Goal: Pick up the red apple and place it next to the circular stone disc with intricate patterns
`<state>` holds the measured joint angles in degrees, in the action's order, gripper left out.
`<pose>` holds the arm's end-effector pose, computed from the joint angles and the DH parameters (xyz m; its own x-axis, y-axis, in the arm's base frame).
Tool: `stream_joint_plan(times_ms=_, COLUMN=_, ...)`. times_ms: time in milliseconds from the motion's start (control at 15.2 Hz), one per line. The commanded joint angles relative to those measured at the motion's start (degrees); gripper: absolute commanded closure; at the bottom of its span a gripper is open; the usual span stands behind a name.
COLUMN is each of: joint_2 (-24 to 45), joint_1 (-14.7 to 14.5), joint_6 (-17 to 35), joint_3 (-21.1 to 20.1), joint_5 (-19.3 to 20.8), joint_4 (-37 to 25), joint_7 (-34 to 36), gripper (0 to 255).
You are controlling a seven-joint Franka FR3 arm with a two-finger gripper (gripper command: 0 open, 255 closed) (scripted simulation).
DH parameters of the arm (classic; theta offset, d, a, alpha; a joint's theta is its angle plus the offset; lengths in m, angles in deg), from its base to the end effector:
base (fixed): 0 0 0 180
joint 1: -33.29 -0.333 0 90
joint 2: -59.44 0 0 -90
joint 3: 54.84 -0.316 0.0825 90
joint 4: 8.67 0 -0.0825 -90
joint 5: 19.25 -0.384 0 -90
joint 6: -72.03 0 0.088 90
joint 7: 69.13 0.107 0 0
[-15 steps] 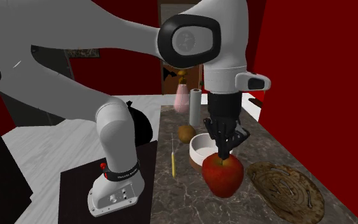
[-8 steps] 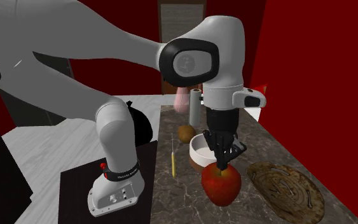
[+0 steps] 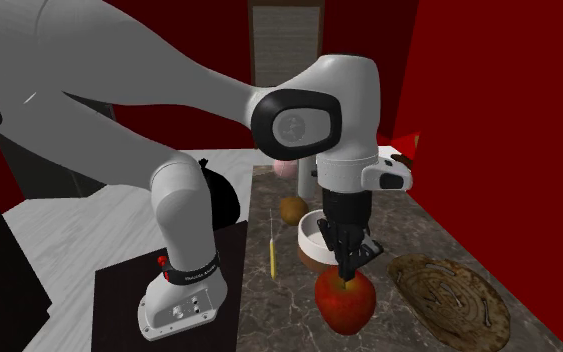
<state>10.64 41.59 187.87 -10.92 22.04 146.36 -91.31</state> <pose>0.1983 -0.2902 0.4081 0.9994 -0.0265 0.0217 -0.0292 -0.9906 0.1336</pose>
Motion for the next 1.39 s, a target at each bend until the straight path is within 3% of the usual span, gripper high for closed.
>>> stream_joint_plan(times_ms=0, joint_2=0.1, joint_1=0.0, joint_6=0.1, joint_3=0.1, joint_5=0.0, joint_4=0.0, joint_7=0.0, gripper=255)
stream_joint_plan(times_ms=198, joint_2=0.1, joint_1=0.0, joint_6=0.1, joint_3=0.1, joint_5=0.0, joint_4=0.0, joint_7=0.0, gripper=255)
stream_joint_plan(times_ms=264, joint_2=0.1, joint_1=0.0, joint_6=0.1, joint_3=0.1, joint_5=0.1, joint_4=0.0, joint_7=0.0, gripper=0)
stream_joint_plan(times_ms=594, joint_2=0.1, joint_1=0.0, joint_6=0.1, joint_3=0.1, joint_5=0.1, joint_4=0.0, joint_7=0.0, gripper=0)
stream_joint_plan(times_ms=858, joint_2=-3.2, joint_1=-0.2, joint_6=-7.9, joint_3=-5.1, joint_5=-4.0, joint_4=-4.4, joint_7=-0.8, gripper=0)
stream_joint_plan(times_ms=1320, joint_2=-3.2, joint_1=-0.2, joint_6=-7.9, joint_3=-5.1, joint_5=-4.0, joint_4=-4.4, joint_7=-0.9, gripper=0)
